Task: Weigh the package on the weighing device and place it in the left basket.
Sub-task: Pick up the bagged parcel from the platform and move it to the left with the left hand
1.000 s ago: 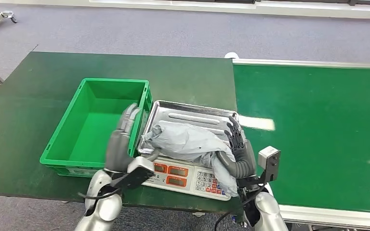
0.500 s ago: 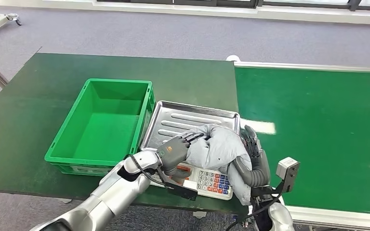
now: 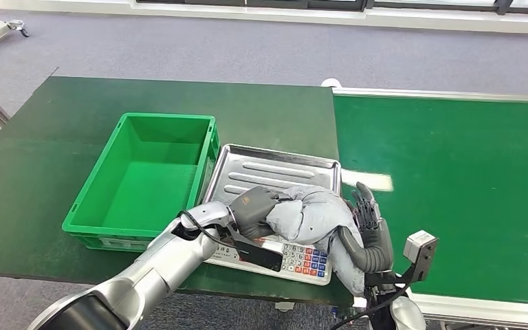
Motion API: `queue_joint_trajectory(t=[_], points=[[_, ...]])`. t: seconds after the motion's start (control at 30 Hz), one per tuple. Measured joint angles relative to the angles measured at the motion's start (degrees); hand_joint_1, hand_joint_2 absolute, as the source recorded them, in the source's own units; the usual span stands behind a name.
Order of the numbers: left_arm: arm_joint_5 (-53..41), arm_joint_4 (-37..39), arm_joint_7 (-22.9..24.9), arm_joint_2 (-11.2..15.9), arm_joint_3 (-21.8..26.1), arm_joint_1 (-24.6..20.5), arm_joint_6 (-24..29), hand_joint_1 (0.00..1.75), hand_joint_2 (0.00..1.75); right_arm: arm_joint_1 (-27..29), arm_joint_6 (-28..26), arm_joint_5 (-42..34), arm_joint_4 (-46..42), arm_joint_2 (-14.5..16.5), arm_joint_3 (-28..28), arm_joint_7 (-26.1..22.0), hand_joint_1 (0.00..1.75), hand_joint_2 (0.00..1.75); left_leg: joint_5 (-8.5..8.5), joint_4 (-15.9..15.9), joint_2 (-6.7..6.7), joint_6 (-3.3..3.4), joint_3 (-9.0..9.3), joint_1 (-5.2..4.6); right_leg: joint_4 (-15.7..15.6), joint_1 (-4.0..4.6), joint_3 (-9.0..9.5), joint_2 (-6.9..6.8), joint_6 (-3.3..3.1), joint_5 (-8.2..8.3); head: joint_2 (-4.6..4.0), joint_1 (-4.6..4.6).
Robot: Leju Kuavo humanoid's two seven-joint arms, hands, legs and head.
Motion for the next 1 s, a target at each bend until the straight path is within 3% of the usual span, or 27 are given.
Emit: queue_joint_trajectory(t=[0.4, 0.7, 0.93, 1.0], points=[[12.30, -6.90, -0.64, 1.63, -0.38, -0.33, -5.33, 1.75, 1.75, 0.01, 1.08, -0.54, 0.02, 0.01, -1.72, 0.99, 0.00, 1.75, 0.01, 0.00, 0.09, -0.03, -0.53, 0.01, 0.03, 0.01, -0.59, 0.09, -0.02, 0.02, 0.00, 0.02], [10.73, -20.98, 5.44, 6.82, -0.24, -0.42, -2.85, 1.75, 1.75, 0.45, 1.75, -0.52, 0.02, 0.84, -2.67, 1.43, 0.00, 1.75, 0.01, -0.02, 0.27, -0.04, -0.68, 0.02, 0.06, 0.03, -0.83, 0.22, -0.03, 0.03, 0.00, 0.02], [6.63, -23.59, 8.58, 9.36, 0.68, -0.45, 0.57, 1.75, 1.75, 0.47, 1.80, -0.40, 0.02, 1.17, -2.95, 1.51, 0.00, 1.75, 0.01, -0.04, 0.35, -0.05, -0.69, 0.03, 0.07, 0.04, -0.89, 0.31, -0.07, 0.04, 0.00, 0.02], [2.50, -23.80, 11.20, 12.16, 2.96, -0.42, 5.31, 1.75, 1.75, 0.62, 1.81, -0.14, 0.02, 1.32, -3.48, 1.61, 0.00, 1.75, 0.01, -0.05, 0.54, -0.13, -0.71, 0.05, 0.09, 0.10, -0.97, 0.49, -0.17, 0.10, 0.00, 0.02]])
